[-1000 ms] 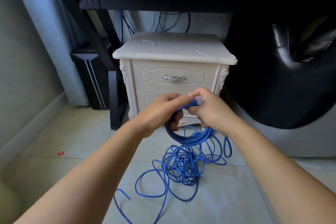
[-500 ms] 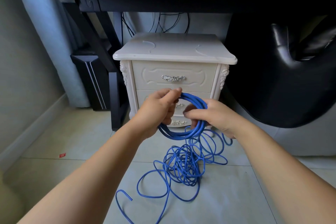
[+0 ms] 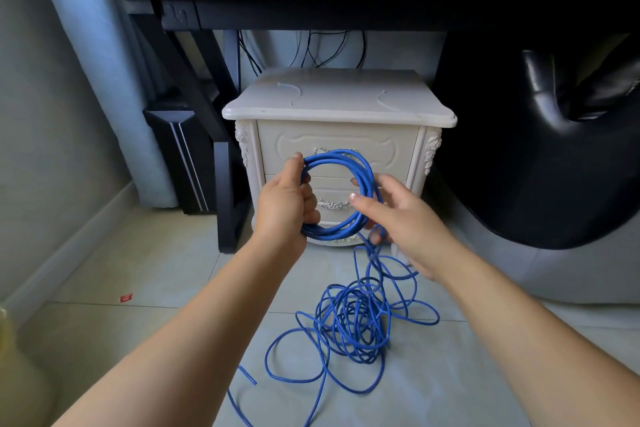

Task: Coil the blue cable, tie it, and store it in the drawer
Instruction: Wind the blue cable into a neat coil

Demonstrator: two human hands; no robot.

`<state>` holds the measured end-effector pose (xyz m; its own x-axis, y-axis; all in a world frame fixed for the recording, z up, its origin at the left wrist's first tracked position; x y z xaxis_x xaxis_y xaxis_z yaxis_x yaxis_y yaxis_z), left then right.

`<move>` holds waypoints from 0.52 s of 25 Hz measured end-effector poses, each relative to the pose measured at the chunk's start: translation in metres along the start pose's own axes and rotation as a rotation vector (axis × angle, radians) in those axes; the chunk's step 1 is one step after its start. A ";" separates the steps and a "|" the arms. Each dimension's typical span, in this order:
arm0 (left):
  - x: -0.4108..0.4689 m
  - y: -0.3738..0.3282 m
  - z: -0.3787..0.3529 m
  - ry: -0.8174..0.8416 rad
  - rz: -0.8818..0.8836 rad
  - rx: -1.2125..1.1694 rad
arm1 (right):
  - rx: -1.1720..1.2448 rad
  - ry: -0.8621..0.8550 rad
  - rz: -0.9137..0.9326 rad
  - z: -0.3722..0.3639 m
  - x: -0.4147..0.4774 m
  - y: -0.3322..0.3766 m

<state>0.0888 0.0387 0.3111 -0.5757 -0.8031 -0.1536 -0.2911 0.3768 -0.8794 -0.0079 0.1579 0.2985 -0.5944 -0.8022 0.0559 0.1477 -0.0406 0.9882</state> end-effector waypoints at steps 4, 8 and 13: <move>-0.008 0.015 -0.005 -0.043 -0.049 -0.023 | 0.072 -0.137 0.070 -0.021 -0.003 -0.003; -0.007 0.017 -0.001 0.147 0.060 -0.068 | -0.054 -0.250 0.104 -0.011 0.004 -0.004; 0.004 -0.004 0.019 0.516 0.102 0.350 | -0.472 -0.064 0.069 -0.001 0.005 0.002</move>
<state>0.1024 0.0256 0.3055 -0.9071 -0.4123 -0.0840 0.0017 0.1962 -0.9806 -0.0095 0.1534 0.3001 -0.6160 -0.7747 0.1429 0.5230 -0.2664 0.8097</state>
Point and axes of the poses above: each hand's wrist, its own x-axis towards the middle knuckle, its own z-axis out of the back of the hand, y = z × x, the point moved 1 cm from there along x, towards the middle knuckle, and after that the axes turned 1 degree about y, right-handed, at the moved point
